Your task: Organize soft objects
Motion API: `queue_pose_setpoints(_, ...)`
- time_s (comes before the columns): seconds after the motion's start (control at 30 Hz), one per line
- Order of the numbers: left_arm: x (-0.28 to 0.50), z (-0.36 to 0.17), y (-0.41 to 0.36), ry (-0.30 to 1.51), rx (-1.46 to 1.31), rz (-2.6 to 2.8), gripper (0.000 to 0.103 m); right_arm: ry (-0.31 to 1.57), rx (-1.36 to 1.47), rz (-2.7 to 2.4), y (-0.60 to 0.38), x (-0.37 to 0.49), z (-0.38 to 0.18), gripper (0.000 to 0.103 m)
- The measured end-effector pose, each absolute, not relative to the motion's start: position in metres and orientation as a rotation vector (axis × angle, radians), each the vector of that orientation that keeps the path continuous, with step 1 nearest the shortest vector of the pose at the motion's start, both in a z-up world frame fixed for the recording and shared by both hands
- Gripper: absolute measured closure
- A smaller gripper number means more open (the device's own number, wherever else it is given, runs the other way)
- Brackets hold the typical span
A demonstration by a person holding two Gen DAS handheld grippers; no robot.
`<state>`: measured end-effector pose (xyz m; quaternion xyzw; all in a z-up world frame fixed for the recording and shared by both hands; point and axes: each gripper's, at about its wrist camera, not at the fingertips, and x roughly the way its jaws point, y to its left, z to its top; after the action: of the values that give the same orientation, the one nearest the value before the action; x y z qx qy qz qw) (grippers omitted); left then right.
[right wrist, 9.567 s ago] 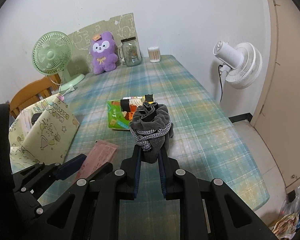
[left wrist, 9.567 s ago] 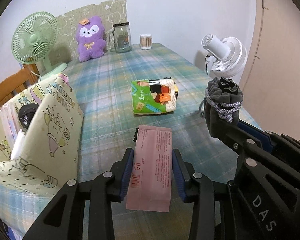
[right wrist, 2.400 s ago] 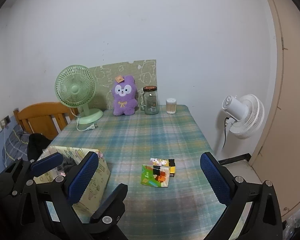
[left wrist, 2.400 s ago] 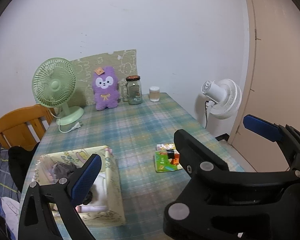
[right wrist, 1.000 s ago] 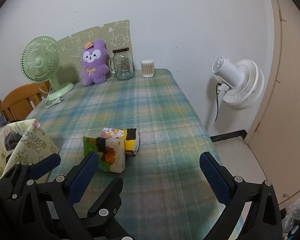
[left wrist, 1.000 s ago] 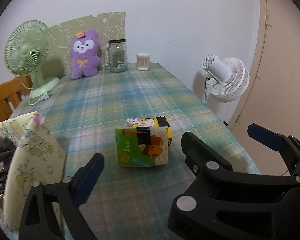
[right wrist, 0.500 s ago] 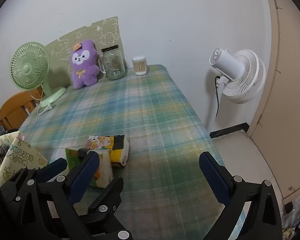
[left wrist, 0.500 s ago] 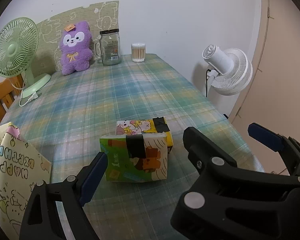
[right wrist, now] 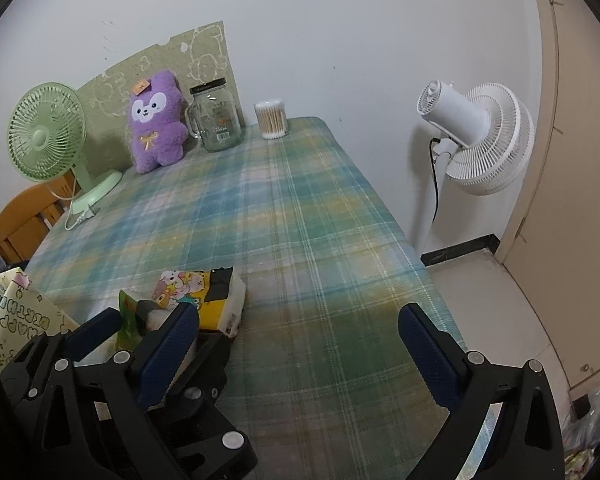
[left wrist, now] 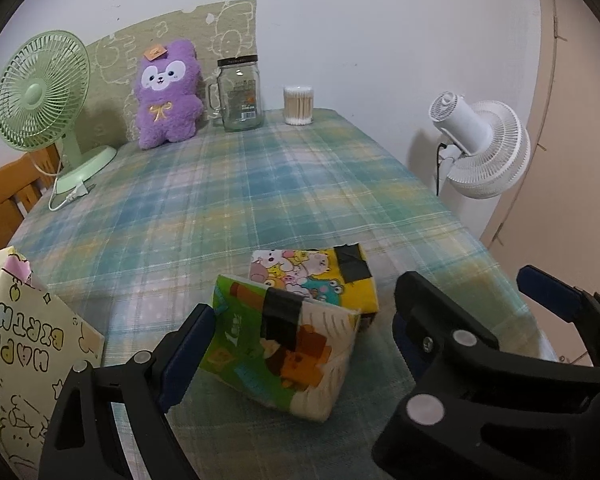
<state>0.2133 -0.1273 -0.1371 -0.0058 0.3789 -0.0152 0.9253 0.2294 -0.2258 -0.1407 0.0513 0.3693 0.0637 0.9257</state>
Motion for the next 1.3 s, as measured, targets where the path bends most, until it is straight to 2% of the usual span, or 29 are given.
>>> queue_pose_setpoints(0.3,0.219,-0.142,-0.117,0.810,-0.033,-0.007,0.014,0.769,0.111,0.134,-0.222,0.232,-0.143,0.002)
queue_pose_setpoints(0.5,0.214,-0.143,-0.110,0.819,-0.006,0.038,0.036,0.782,0.094,0.150,-0.212,0.229,-0.145,0.002)
queue_pose_setpoints(0.57,0.212,-0.143,-0.107,0.818,0.001,0.058,0.049,0.784,0.088,0.158,-0.208,0.227,-0.145,0.002)
queue_pose_setpoints(0.63,0.209,-0.142,-0.102,0.813,0.001,0.076,0.057,0.786,0.084,0.168,-0.204,0.225,-0.144,0.003)
queue_pose_setpoints(0.87,0.201,-0.141,-0.088,0.814,-0.022,0.084,0.081,0.789,0.074,0.193,-0.191,0.218,-0.142,0.003)
queue_pose_setpoints(1.0,0.197,-0.138,-0.082,0.806,-0.027,0.104,0.085,0.788,0.075,0.203,-0.184,0.217,-0.139,0.003)
queue_pose_setpoints(1.3,0.201,-0.136,-0.066,0.791,-0.033,0.145,0.085,0.790,0.072,0.211,-0.170,0.224,-0.139,0.003)
